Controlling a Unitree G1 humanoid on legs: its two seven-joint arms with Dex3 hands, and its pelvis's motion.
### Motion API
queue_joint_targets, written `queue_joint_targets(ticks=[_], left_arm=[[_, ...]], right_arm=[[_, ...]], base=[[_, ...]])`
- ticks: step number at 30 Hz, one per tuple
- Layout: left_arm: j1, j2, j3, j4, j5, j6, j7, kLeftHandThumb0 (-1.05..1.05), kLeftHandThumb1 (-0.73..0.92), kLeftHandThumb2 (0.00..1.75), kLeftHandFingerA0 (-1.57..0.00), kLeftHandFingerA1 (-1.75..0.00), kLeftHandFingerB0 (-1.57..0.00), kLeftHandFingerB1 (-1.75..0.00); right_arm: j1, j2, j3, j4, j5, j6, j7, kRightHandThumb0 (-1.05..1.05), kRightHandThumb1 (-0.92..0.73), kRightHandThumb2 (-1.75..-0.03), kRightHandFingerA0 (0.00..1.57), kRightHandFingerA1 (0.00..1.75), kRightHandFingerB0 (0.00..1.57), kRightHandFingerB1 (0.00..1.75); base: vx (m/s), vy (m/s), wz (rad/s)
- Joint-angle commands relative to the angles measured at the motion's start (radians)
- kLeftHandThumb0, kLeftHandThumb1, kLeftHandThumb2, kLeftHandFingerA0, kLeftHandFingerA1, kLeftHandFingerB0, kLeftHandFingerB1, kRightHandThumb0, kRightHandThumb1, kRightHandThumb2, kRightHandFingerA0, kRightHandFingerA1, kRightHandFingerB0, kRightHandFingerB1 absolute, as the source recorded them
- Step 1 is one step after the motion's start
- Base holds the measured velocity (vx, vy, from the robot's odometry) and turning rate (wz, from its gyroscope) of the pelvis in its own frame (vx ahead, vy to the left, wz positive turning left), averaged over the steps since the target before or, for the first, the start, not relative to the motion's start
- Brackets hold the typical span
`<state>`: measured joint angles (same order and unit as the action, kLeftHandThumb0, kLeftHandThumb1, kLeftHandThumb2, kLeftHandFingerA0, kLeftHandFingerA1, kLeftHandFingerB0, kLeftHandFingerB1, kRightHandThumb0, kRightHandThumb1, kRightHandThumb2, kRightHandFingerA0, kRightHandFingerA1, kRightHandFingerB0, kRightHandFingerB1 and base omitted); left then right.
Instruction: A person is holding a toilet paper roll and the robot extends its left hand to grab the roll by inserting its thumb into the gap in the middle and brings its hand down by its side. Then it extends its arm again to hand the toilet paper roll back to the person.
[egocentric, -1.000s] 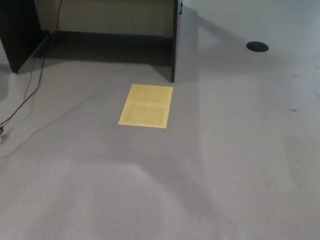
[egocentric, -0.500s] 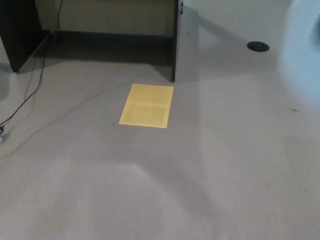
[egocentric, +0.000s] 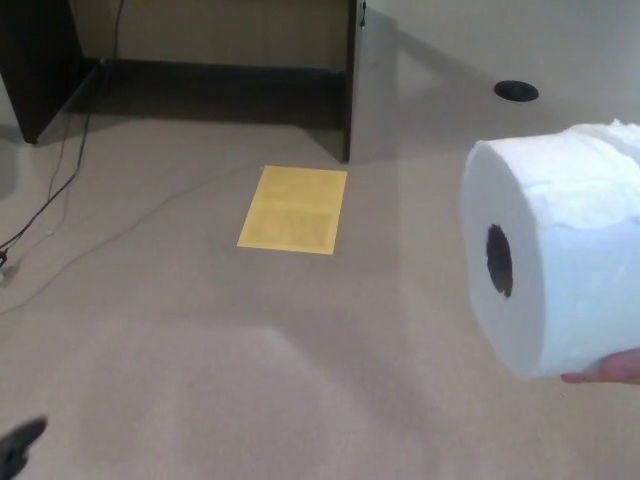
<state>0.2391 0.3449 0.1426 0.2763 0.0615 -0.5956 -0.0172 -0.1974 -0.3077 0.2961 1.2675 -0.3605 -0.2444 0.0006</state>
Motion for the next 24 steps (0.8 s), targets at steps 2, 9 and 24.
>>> queue_joint_targets(ticks=[2, 9, 24], left_arm=[[-0.132, 0.074, -0.047, -0.683, -0.103, 0.283, -0.11, -0.22, 0.24, 0.82, -0.08, -0.52, -0.07, -0.5], [-0.327, 0.034, -0.14, -0.787, -0.012, 0.43, -0.141, -0.22, 0.2, 0.79, -0.08, -0.51, -0.06, -0.5], [-0.758, -0.143, -0.342, -0.687, 0.131, 0.626, -0.139, -0.55, 0.39, 0.65, -0.22, -0.4, -0.12, -0.34]], right_arm=[[-0.025, -0.019, -0.004, 0.011, -0.012, 0.002, -0.002, -0.38, -0.68, -0.6, 0.74, 0.61, 0.54, 0.43], [-0.015, -0.019, -0.009, 0.01, -0.006, -0.019, -0.007, -0.39, -0.68, -0.61, 0.73, 0.63, 0.54, 0.43], [-0.051, -0.013, -0.013, 0.008, 0.0, 0.003, 0.012, -0.37, -0.68, -0.6, 0.73, 0.59, 0.52, 0.42]], base=[[0.0, 0.0, 0.0], [0.0, 0.0, 0.0], [0.0, 0.0, 0.0]])
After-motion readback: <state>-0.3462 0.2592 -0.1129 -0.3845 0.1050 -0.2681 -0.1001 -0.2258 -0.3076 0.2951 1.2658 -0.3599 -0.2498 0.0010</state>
